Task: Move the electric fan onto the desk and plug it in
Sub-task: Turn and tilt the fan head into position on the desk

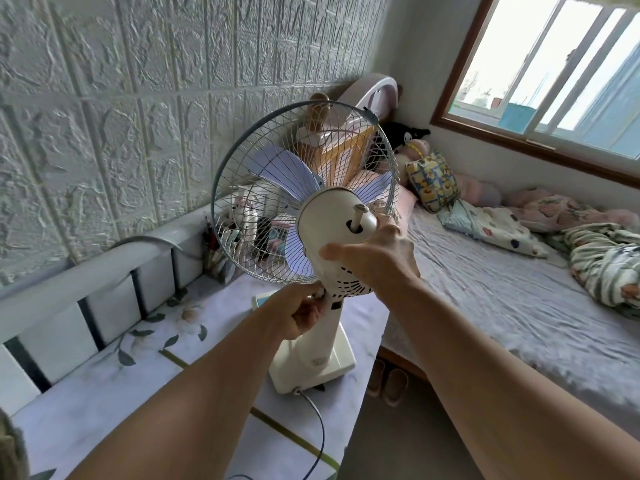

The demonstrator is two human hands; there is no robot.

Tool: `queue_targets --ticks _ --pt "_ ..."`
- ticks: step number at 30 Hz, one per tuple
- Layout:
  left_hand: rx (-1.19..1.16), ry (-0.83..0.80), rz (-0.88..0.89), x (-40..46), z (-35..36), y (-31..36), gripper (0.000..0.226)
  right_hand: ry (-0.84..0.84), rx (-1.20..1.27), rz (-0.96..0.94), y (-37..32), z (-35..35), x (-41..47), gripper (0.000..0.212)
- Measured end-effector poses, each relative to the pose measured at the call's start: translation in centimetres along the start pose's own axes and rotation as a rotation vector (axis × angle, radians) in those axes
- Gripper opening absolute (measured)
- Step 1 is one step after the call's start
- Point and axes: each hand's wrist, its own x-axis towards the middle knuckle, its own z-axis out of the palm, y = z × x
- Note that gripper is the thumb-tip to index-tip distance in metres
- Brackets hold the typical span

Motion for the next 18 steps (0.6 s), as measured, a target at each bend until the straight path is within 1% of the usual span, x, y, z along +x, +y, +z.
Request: queue_targets --ticks 2,3,7,10,14,18 --pt "0.033 -0.001 0.108 0.5 -0.3 -0.2 0.017 0.003 -0.008 0.001 0.0 0.1 0.0 0.09" --pt "0.093 0.012 0.162 0.6 -0.4 -0.2 0.014 0.004 -0.012 0.001 0.0 0.1 0.0 0.09" --pt "0.484 0.092 0.418 0.2 -0.8 -0.4 0.013 -0.001 -0.019 0.004 0.0 0.1 0.2 0.09" --pt "0.708 0.19 0.586 -0.1 -0.8 -0.7 0.011 -0.003 -0.016 0.003 0.1 0.1 0.2 0.092" --pt "0.881 0.297 0.698 -0.3 -0.6 -1.0 0.017 0.002 -0.012 0.002 0.1 0.1 0.2 0.091" --pt "0.916 0.327 0.715 -0.6 -0.4 -1.2 0.016 -0.005 -0.007 0.008 0.0 0.1 0.2 0.089"
